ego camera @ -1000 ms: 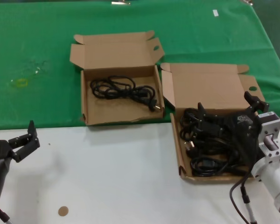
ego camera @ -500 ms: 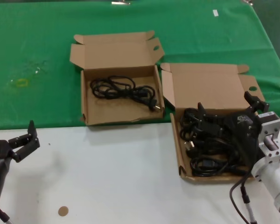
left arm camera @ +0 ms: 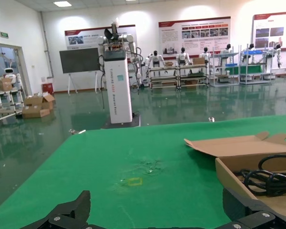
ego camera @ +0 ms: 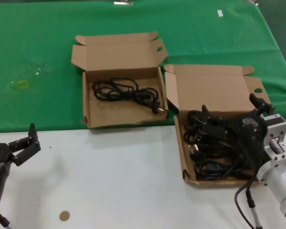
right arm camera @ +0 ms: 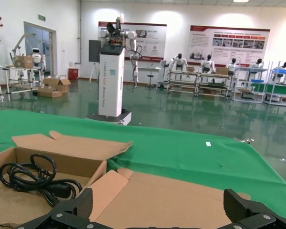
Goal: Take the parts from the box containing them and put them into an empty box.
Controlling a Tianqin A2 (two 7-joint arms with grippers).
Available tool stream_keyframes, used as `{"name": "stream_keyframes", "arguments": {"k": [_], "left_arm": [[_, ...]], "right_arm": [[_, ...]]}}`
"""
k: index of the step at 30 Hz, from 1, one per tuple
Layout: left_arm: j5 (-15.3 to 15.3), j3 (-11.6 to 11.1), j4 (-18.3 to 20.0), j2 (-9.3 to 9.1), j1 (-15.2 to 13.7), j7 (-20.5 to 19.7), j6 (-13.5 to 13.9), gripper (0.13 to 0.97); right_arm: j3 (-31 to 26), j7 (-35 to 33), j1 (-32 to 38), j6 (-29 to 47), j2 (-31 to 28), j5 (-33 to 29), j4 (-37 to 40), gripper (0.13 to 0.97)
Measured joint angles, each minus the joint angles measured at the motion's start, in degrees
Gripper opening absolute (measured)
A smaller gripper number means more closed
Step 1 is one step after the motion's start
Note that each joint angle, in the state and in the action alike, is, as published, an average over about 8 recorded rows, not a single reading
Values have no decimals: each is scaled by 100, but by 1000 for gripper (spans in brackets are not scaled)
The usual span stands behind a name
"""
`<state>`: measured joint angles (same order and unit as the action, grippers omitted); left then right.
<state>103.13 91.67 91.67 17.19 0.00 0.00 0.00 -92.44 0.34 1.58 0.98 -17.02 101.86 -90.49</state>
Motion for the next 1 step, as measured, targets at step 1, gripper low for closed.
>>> {"name": "stream_keyframes", "arguments": {"k": [1], "left_arm": [[0, 0, 0, 0, 0, 0, 0, 966]], "right_arm": [[0, 0, 0, 0, 0, 0, 0, 966]]}}
